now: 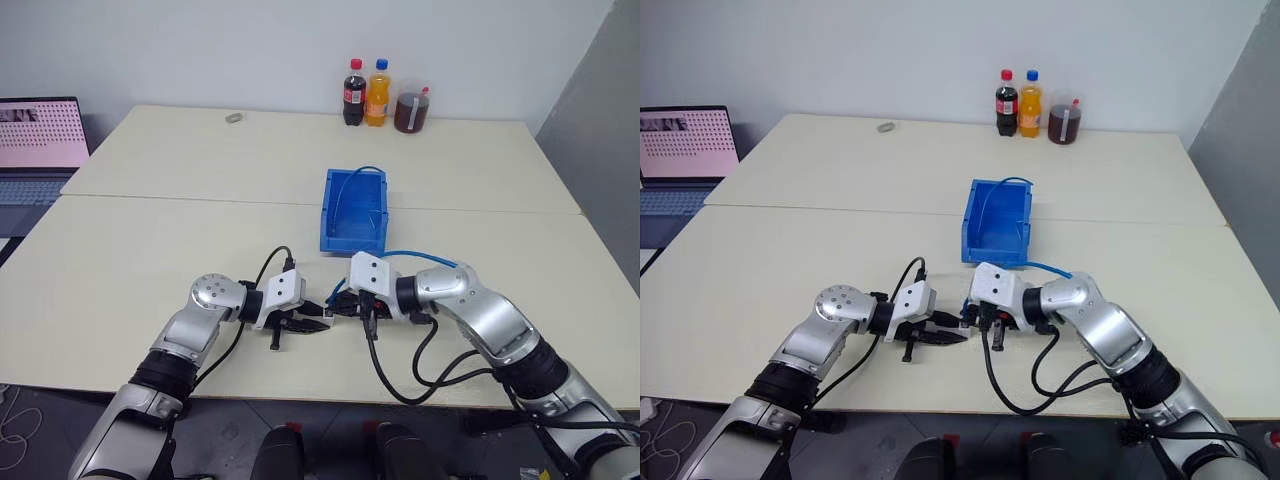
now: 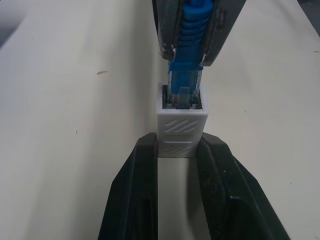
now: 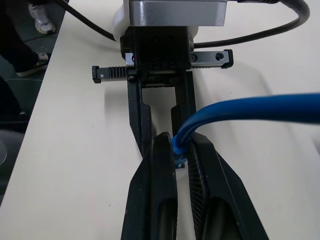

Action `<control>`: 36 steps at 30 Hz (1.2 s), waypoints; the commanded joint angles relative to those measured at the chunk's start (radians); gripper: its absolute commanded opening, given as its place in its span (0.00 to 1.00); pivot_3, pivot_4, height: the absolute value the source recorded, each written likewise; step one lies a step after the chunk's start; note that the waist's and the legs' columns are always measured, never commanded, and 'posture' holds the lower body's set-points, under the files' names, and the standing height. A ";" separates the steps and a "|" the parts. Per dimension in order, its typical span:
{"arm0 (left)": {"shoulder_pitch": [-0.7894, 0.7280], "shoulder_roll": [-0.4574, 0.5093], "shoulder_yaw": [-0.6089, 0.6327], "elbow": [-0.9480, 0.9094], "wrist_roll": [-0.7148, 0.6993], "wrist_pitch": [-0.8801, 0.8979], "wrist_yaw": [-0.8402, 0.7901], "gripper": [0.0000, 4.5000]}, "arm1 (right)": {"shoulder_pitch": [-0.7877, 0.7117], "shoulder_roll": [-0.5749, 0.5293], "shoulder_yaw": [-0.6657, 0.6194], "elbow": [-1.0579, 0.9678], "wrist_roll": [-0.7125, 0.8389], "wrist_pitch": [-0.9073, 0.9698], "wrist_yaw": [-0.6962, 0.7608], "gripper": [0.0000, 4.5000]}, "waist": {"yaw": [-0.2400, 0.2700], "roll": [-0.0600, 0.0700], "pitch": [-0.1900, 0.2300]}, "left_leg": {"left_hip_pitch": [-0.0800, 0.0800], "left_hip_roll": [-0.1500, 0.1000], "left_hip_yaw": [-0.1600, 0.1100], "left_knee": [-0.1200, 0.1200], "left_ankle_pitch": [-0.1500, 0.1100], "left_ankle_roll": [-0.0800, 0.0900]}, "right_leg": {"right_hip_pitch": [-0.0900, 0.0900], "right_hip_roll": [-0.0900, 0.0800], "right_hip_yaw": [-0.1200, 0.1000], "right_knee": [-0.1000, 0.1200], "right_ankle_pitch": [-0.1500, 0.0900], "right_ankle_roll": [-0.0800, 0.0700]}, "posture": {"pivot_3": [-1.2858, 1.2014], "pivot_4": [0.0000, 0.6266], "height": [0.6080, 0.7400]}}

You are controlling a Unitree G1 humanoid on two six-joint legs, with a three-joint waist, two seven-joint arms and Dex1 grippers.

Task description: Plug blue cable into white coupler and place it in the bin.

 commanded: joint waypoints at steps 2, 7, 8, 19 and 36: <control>0.024 0.009 -0.034 -0.005 0.032 0.020 -0.011 0.17 | 0.023 0.007 0.095 0.077 -0.028 0.039 0.052 0.01 | 0.000 0.000 -0.006 | 0.000 0.000 0.000 0.000 0.000 0.000 | 0.000 0.000 0.000 0.000 0.000 0.000 | 0.52 0.24 1.00; 0.031 0.009 -0.032 -0.013 0.034 0.026 -0.009 0.17 | 0.032 0.008 0.092 0.086 -0.039 0.027 0.055 0.01 | -0.001 0.000 -0.014 | 0.001 0.000 0.000 0.000 0.000 0.000 | 0.001 0.000 0.000 0.000 -0.001 -0.001 | 0.52 0.24 1.00; 0.032 0.010 -0.032 -0.015 0.034 0.026 -0.009 0.17 | 0.033 0.011 0.082 0.083 -0.033 0.026 0.053 0.01 | -0.001 0.000 -0.015 | 0.001 0.000 0.000 0.000 0.000 0.000 | 0.001 0.000 0.000 0.000 -0.001 -0.001 | 0.52 0.24 1.00; 0.092 0.029 0.057 -0.054 -0.003 0.014 0.060 0.48 | 0.062 -0.007 -0.092 -0.056 0.008 0.004 -0.012 0.01 | -0.001 0.000 -0.015 | 0.002 0.000 0.000 0.000 0.000 0.000 | 0.001 0.000 0.000 0.000 -0.001 -0.001 | 0.52 0.24 1.00; 0.015 -0.113 0.368 -0.542 -0.153 0.503 0.664 1.00 | -0.306 0.102 -0.543 0.261 0.189 0.104 -0.239 0.01 | -0.002 -0.002 -0.004 | 0.000 0.000 0.000 0.001 0.000 0.000 | -0.001 0.000 0.000 0.002 0.001 0.002 | 0.52 0.24 1.00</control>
